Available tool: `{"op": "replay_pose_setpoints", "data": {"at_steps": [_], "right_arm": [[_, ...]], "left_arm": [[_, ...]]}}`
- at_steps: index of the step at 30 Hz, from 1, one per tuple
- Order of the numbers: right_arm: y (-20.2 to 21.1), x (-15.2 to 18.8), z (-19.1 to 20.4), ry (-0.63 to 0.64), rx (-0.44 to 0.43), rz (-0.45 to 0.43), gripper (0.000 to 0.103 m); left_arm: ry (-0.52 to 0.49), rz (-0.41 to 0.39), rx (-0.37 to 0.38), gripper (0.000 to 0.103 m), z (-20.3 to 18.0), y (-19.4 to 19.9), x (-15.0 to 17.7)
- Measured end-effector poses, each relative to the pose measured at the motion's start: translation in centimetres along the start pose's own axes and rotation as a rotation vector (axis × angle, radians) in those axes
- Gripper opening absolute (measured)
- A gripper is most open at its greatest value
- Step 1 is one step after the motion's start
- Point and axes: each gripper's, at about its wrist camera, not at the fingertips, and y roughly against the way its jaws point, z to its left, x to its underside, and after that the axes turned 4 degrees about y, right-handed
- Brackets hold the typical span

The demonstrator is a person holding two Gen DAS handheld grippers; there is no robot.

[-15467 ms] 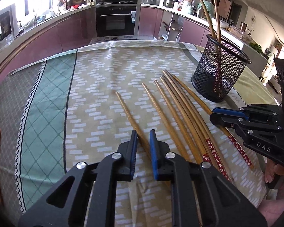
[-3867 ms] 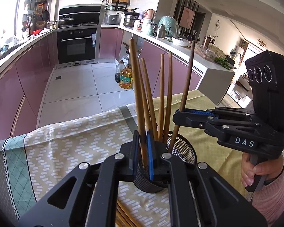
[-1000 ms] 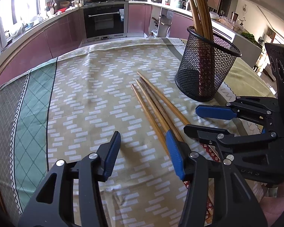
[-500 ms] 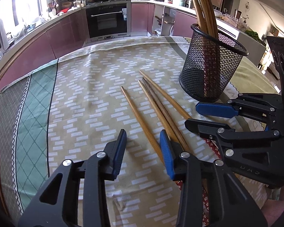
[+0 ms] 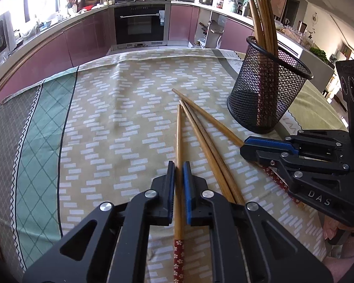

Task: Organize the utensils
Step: 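Close the left gripper on a chopstick while the right gripper grasps another chopstick, then lift the left gripper's chopstick toward the mesh cup while the right gripper lifts its chopstick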

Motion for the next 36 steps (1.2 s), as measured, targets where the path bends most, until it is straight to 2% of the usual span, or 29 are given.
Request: {"op": "replay_pose_setpoints", "data": {"at_steps": [7, 13, 20, 25, 31, 36], "right_arm": [[1.5, 0.5, -0.1, -0.009, -0.063, -0.041, 0.005], [2.0, 0.7, -0.1, -0.011, -0.147, -0.044, 0.005], [0.7, 0.6, 0.6, 0.017, -0.118, 0.028, 0.006], [-0.3, -0.1, 0.8, 0.029, -0.103, 0.047, 0.008], [-1.1, -1.0, 1.1, 0.035, -0.098, 0.042, 0.006], [0.5, -0.7, 1.0, 0.031, -0.122, -0.02, 0.006]], "left_arm": [[0.008, -0.017, 0.022, 0.008, 0.0, 1.3, 0.3], [0.001, -0.027, 0.077, 0.008, -0.3, 2.3, 0.5], [-0.018, 0.021, 0.085, 0.008, -0.7, 1.0, 1.0], [-0.037, 0.039, 0.085, 0.01, -0.8, 0.4, 0.6], [-0.047, 0.038, 0.065, 0.008, -1.2, -0.2, -0.1], [-0.02, 0.011, 0.077, 0.008, -0.9, 0.6, -0.6]]}}
